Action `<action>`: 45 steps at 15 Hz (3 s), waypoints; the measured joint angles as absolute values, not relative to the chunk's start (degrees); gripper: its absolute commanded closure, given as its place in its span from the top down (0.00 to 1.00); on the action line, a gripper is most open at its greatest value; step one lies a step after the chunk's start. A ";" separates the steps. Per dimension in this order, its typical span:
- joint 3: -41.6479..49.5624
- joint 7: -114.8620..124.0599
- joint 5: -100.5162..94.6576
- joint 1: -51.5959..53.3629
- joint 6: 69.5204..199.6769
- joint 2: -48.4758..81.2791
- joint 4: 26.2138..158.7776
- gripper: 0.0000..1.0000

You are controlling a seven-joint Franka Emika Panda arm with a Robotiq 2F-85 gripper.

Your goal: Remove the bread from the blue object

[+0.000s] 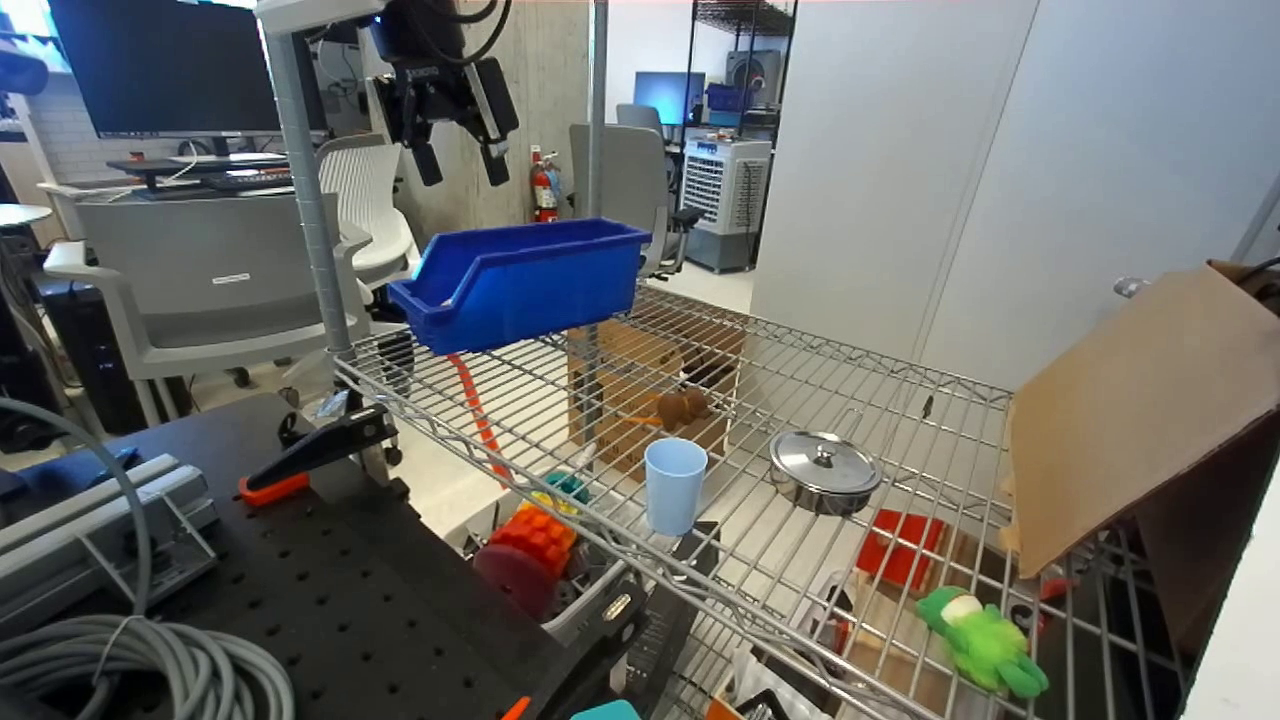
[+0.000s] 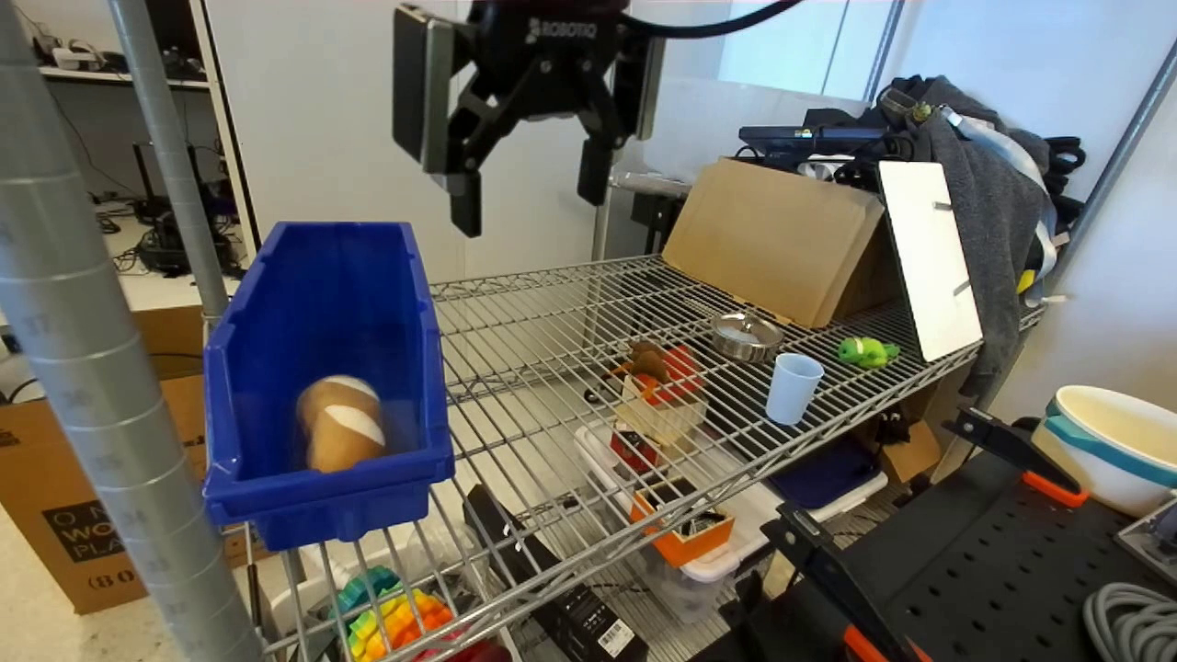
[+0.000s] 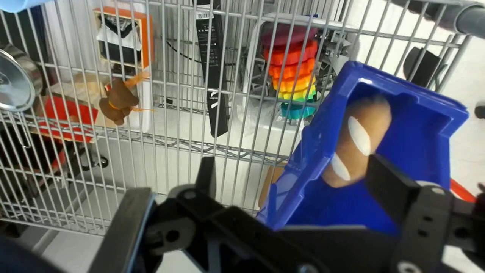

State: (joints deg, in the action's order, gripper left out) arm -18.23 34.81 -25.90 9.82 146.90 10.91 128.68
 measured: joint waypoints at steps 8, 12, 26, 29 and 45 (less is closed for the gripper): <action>-11.11 28.56 -35.27 24.63 140.54 24.54 114.75 1.00; -7.74 27.78 -40.81 27.55 140.73 28.59 109.63 1.00; -7.45 19.83 -36.78 26.41 140.71 34.87 102.04 1.00; -7.20 19.87 -36.04 26.63 140.73 35.05 102.12 1.00; -7.59 6.16 -23.19 25.72 148.12 40.30 99.06 1.00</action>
